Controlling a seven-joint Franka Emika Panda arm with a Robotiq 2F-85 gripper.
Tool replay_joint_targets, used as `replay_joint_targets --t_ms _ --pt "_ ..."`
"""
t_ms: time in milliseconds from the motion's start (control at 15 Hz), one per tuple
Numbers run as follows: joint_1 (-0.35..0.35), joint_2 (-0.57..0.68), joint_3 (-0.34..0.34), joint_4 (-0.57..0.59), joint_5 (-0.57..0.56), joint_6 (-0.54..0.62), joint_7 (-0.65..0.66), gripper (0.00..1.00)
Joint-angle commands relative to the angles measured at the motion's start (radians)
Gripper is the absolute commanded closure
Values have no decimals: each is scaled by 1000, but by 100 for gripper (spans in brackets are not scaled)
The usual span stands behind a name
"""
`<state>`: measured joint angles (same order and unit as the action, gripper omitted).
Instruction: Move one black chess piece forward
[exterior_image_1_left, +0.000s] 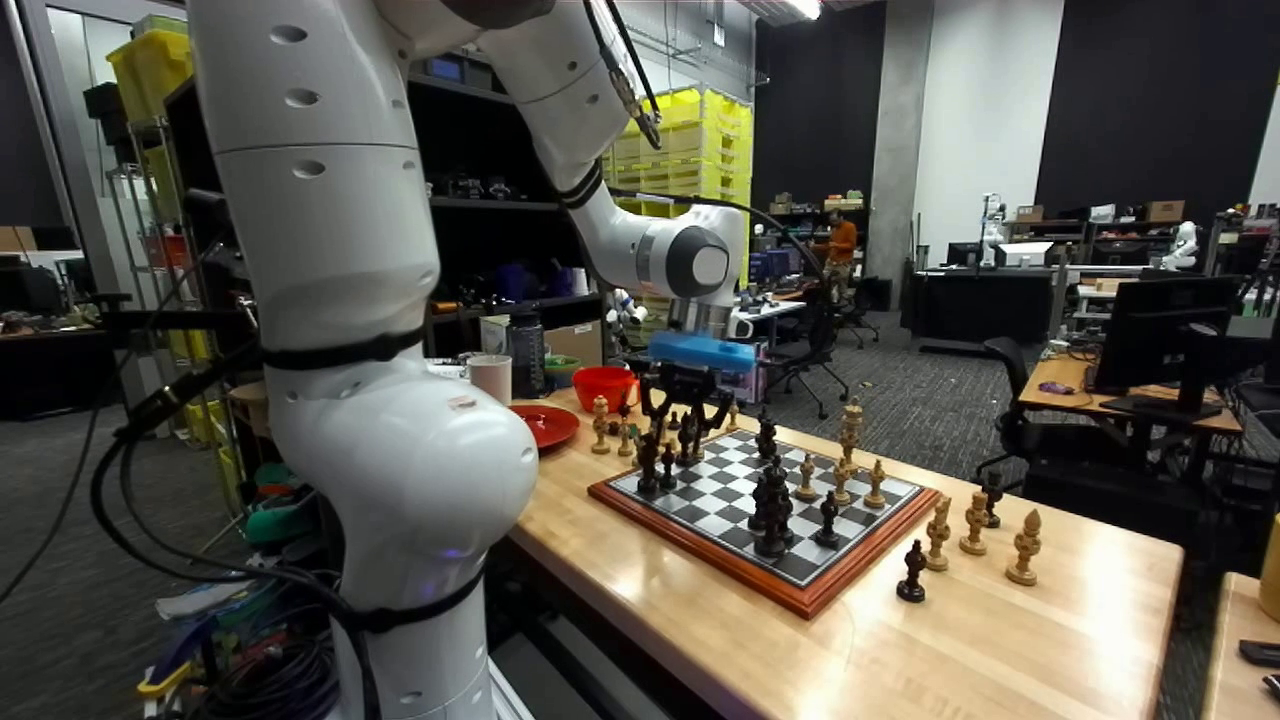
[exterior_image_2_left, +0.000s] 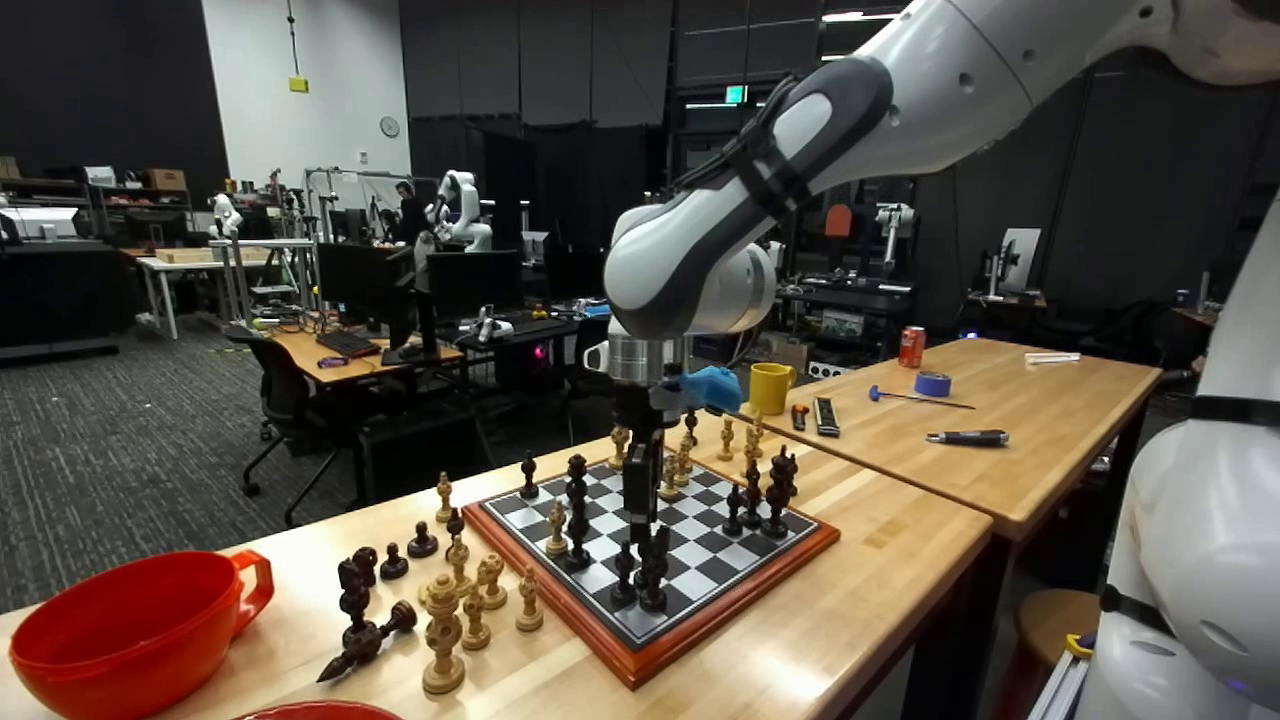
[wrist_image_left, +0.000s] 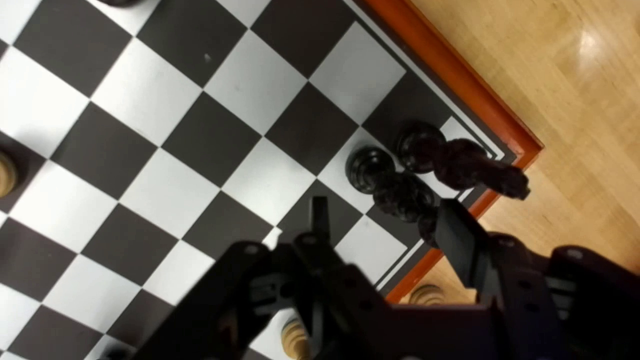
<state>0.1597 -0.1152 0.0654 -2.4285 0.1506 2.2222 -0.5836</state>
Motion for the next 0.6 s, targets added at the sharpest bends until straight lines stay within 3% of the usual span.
replay_joint_targets --t_ms 0,333,400,467,533 --pt "-14 -37 -10 17 27 -4 -19 41" --pt "-29 -87 -34 45 48 -33 -17 40" --pt "-35 -108 -40 46 41 -51 1 35" --pt "-40 -128 -47 44 38 -65 7 15" --pt "-46 -147 -55 46 31 -91 19 14"
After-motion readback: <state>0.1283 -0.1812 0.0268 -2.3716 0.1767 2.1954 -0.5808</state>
